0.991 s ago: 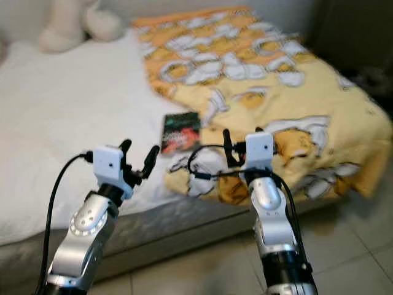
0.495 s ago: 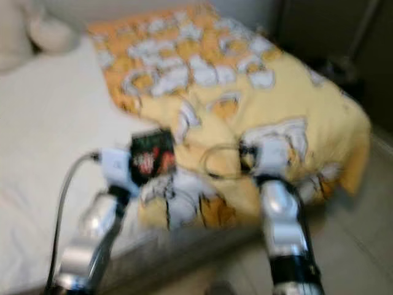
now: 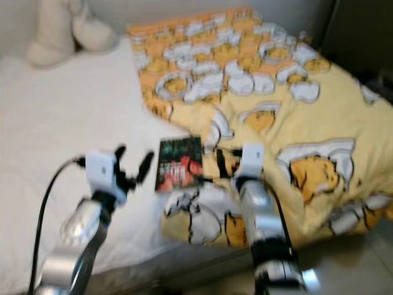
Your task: Clean up the room
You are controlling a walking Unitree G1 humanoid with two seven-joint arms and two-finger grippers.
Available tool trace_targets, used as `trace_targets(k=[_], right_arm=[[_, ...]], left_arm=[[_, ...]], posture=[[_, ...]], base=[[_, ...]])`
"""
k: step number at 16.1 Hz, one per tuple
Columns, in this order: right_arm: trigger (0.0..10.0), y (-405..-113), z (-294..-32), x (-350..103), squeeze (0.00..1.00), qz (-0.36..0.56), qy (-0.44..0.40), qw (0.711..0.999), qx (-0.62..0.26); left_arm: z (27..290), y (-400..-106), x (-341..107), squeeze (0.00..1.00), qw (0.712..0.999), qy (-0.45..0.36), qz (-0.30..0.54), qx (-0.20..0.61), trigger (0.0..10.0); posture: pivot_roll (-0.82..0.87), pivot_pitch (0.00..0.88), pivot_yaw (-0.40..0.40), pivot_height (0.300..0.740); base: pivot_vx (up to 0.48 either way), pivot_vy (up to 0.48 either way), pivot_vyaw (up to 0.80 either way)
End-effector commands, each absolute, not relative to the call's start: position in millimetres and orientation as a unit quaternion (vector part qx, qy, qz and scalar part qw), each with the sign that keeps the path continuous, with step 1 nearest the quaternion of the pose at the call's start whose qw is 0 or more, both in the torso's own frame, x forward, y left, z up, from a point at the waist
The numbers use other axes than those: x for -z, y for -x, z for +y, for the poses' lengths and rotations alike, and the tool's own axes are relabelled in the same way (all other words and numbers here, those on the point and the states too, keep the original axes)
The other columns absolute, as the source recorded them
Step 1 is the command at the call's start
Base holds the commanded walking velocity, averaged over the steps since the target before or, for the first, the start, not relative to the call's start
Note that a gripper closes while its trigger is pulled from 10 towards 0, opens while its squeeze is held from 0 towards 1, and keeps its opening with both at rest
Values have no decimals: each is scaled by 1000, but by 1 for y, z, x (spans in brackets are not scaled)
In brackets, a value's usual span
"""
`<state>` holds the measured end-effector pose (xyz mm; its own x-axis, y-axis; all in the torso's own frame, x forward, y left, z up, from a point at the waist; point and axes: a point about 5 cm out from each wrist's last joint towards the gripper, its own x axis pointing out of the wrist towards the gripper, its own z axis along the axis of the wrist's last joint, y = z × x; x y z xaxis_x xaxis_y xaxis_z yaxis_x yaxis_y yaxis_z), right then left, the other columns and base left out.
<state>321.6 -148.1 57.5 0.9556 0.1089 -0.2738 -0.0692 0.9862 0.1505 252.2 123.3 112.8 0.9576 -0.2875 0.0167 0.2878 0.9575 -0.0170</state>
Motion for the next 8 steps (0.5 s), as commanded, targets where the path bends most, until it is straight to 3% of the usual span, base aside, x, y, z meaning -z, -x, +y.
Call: trace_targets(k=[1, 5, 8], right_arm=[[10000, -325, -131, -57, 0, 143, -90, 984, -58], [10000, -326, -110, -46, 0, 176, -131, 974, -57], [10000, -319, -100, -33, 0, 196, -106, 974, -43]], left_arm=[[136, -248, -116, 0, 990, -6, -1, 139, 10000], [150, -232, -118, 0, 990, -25, 17, 137, 10000], [158, -226, -119, 0, 990, -32, 31, 132, 10000]], posture=[[-11, 59, 167, 740], [60, 94, 189, 740], [69, 120, 193, 740]], base=[[0, 0, 0], [0, 0, 0], [0, 0, 0]])
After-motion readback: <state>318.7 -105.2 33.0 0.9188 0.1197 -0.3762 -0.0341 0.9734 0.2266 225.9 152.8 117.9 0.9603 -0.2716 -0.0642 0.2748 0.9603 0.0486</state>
